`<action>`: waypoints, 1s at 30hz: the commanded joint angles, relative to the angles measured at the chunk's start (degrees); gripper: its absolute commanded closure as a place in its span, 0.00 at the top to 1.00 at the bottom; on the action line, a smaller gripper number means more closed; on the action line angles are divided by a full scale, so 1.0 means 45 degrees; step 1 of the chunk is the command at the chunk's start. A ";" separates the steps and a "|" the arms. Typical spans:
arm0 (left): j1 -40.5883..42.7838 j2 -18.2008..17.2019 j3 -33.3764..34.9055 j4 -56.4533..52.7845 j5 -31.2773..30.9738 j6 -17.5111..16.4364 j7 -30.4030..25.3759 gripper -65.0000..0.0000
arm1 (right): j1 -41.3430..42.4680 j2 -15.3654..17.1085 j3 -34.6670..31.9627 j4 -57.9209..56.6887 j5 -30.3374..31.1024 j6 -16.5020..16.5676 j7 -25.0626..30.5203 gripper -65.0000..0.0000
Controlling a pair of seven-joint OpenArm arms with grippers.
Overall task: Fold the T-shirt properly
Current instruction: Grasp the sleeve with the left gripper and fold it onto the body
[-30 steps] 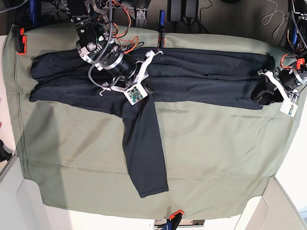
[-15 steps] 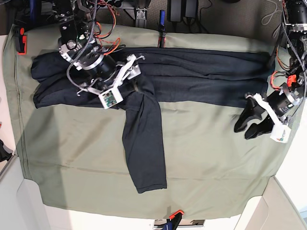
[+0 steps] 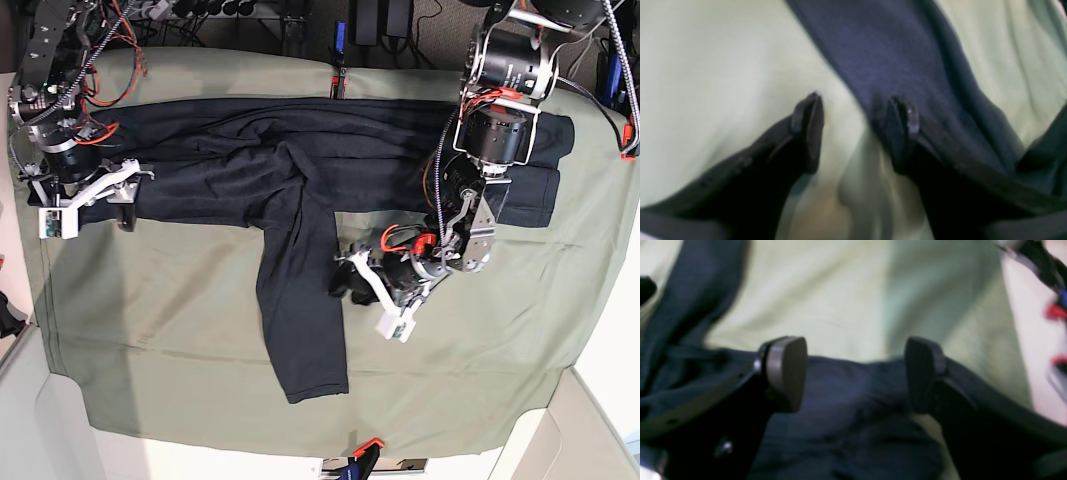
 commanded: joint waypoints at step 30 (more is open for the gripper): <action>0.2730 -0.3381 -0.0204 0.7864 -0.3313 -0.2339 0.3313 0.00 | -0.0500 0.0476 0.0923 0.0238 0.0738 0.0010 0.0384 0.69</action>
